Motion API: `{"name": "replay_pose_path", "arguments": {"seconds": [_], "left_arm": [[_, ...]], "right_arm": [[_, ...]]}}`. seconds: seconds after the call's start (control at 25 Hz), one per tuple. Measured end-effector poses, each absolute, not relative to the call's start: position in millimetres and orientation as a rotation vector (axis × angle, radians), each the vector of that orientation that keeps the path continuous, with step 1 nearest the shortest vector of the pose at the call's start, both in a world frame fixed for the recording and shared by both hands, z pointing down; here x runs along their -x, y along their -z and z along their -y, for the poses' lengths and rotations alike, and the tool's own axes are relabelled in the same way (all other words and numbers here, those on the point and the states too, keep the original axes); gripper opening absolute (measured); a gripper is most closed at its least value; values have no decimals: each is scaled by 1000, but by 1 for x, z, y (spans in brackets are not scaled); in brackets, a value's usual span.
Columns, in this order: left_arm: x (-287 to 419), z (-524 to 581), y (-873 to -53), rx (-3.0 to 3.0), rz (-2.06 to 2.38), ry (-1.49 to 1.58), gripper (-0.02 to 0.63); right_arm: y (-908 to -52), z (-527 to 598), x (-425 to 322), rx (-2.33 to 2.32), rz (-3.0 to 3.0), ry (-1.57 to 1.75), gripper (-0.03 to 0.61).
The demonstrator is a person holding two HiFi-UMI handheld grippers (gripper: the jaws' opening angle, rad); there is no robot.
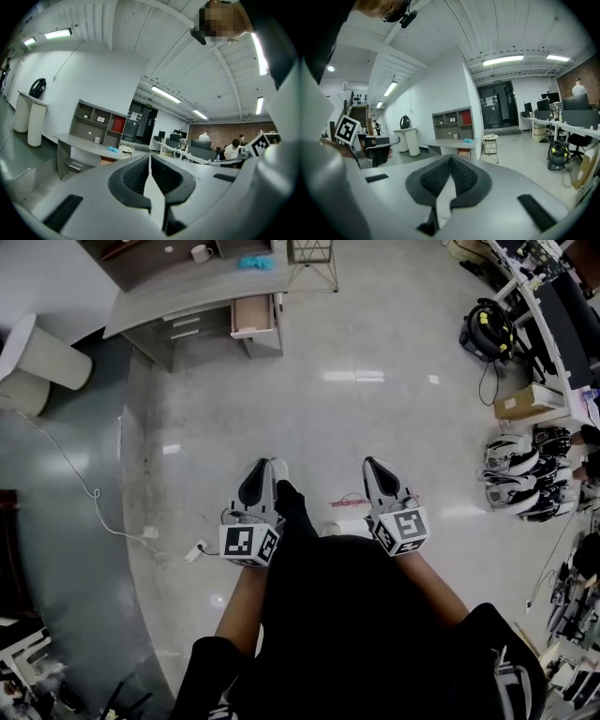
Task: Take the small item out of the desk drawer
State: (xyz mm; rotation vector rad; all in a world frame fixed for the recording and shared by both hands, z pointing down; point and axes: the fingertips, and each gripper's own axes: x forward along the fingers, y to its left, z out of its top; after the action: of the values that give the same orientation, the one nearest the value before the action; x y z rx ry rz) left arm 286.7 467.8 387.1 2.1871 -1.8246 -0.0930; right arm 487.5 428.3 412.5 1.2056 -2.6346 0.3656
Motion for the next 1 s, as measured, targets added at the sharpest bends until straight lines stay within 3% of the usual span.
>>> {"name": "replay_pose_path", "arguments": {"seconds": [0.72,0.8,0.84,0.88,1.0], "left_arm": [[-104,-300,-396,-2099,1863,159,21],[-92,-290,-393,-2109,1872,161,29],[-87,-286,-391,-2114,1869,163,68],[-81,-282,-391,-2117,1863,165,119],[-65,-278,-396,-2116,1842,159,167]], "right_arm": [[-399,-232,-324,-1220,2589,-335,0],[-400,-219,-317,-1246,2568,-339,105],[-401,-213,-315,-1263,2557,-351,137],[-400,-207,-314,-1284,2548,-364,158],[-397,-194,-312,-1336,2535,-377,206]]}}
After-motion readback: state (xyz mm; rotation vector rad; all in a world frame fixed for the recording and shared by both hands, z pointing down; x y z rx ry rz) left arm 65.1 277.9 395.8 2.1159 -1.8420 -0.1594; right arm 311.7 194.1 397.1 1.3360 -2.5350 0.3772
